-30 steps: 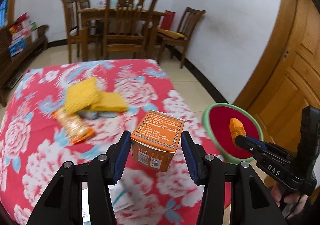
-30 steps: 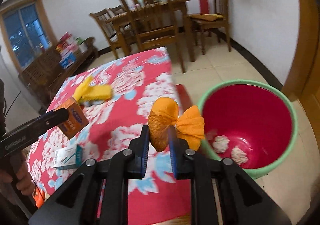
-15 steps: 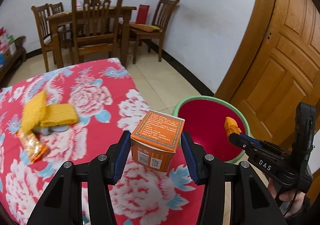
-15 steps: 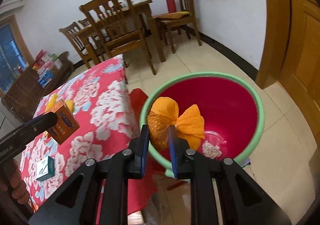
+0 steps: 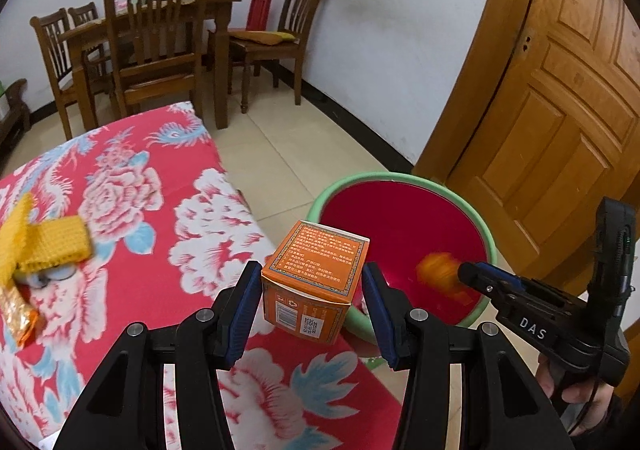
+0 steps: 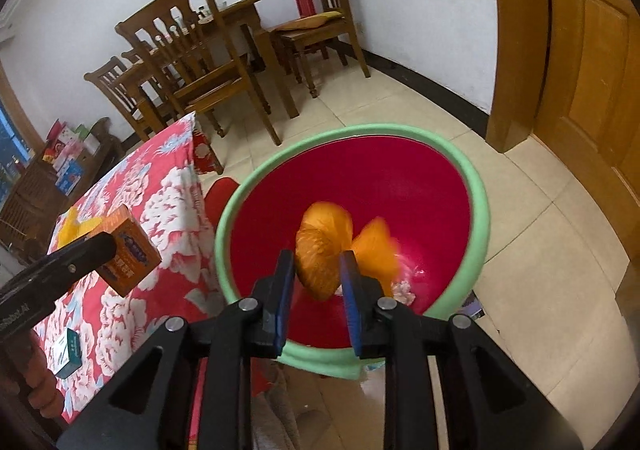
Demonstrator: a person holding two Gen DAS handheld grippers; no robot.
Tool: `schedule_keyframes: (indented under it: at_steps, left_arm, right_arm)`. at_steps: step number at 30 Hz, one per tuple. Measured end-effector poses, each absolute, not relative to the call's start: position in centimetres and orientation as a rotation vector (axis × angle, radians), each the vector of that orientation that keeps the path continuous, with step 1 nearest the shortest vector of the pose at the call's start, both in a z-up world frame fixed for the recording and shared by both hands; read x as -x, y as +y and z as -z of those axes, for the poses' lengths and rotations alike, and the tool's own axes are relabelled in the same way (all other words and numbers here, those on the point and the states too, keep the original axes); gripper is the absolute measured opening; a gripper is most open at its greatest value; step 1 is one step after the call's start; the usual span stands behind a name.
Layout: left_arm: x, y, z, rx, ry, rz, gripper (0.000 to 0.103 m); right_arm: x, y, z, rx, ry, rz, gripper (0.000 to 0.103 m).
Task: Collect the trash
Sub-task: 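Carry carton and wrapper over the red bucket and open both tools, then move both open tools back over the table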
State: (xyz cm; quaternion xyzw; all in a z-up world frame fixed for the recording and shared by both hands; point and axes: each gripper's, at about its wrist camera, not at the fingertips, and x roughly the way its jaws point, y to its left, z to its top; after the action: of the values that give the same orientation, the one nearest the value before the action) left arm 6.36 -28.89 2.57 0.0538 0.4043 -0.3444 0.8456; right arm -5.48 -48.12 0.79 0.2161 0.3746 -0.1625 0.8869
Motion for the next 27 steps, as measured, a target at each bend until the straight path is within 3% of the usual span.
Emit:
schedule_keyframes:
  at_steps: [2, 13, 16, 18, 27]
  left_arm:
    - [-6.3, -29.6, -2.3, -0.124, 0.855, 0.733, 0.052]
    - [-6.4, -34.3, -0.8, -0.181, 0.874, 0.829, 0.053]
    - [-6.1, -35.3, -0.5, -0.204, 0.873, 0.841, 0.055]
    - [-6.0, -35.5, -0.2, -0.214, 0.875, 0.828, 0.064]
    - [-5.8, -33.8, -1.4, -0.171, 0.873, 0.81, 0.064]
  right_arm:
    - [5.7, -48.5, -0.7, -0.459, 0.773, 0.35, 0.033]
    - [7.6, -50.7, -0.9, -0.516, 0.738, 0.398, 0.033]
    - [7.9, -51.2, -0.9, -0.522, 0.733, 0.406, 0.033]
    - [8.1, -51.4, -0.8, -0.527, 0.732, 0.409, 0.033]
    - [7.9, -51.0, -1.0, -0.527, 0.731, 0.403, 0.033]
